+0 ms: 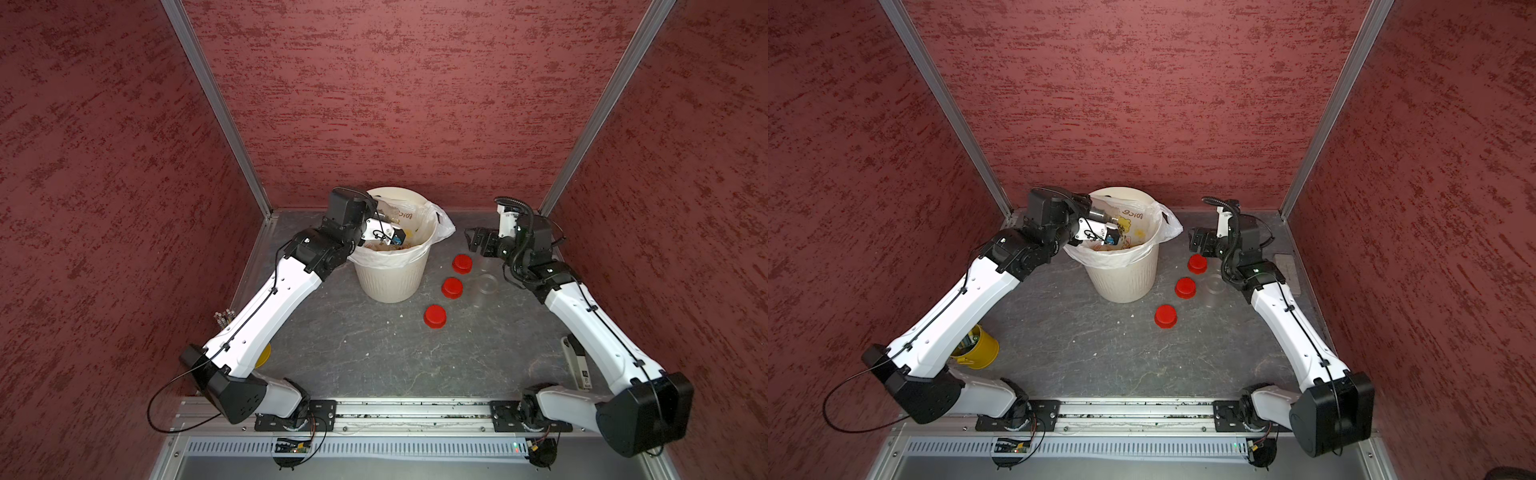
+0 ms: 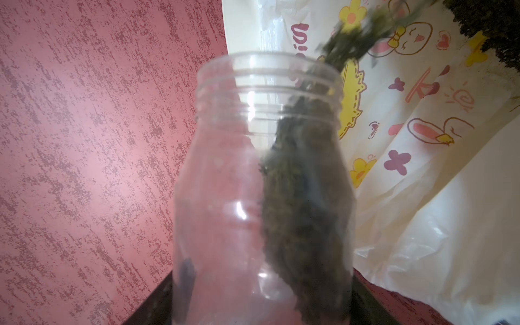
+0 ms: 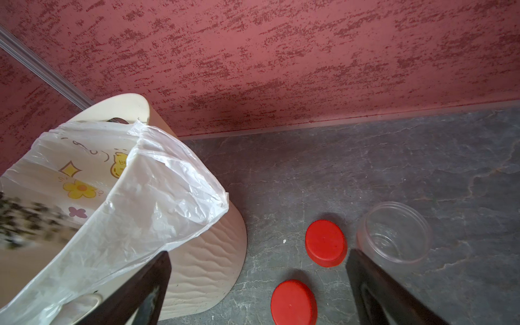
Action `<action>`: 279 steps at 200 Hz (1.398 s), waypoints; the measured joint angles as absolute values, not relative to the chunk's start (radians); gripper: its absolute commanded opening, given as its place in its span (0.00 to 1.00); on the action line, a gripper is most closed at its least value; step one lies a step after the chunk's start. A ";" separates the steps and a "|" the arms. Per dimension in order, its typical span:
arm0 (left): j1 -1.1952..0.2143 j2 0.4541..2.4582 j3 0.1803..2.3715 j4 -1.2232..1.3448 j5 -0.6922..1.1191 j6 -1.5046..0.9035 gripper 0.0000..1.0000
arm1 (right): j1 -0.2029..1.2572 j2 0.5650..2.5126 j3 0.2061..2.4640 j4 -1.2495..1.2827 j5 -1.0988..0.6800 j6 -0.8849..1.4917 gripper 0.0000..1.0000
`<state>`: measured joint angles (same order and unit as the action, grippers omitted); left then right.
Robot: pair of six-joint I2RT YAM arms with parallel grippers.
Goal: Empty moldy tea leaves from jars
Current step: Pour the moldy tea leaves from the jar into the trash bin.
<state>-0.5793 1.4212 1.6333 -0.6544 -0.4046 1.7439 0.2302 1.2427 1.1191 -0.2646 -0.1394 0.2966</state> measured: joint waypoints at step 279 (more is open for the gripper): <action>-0.589 1.445 1.707 -0.793 -0.475 1.714 0.63 | 0.226 1.265 1.154 -0.208 -0.257 0.303 0.99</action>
<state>-0.5892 1.4448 1.7073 -0.7925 -0.4751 1.7138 0.2260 1.2652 1.1542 -0.2077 -0.2569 0.3035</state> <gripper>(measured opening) 0.715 0.989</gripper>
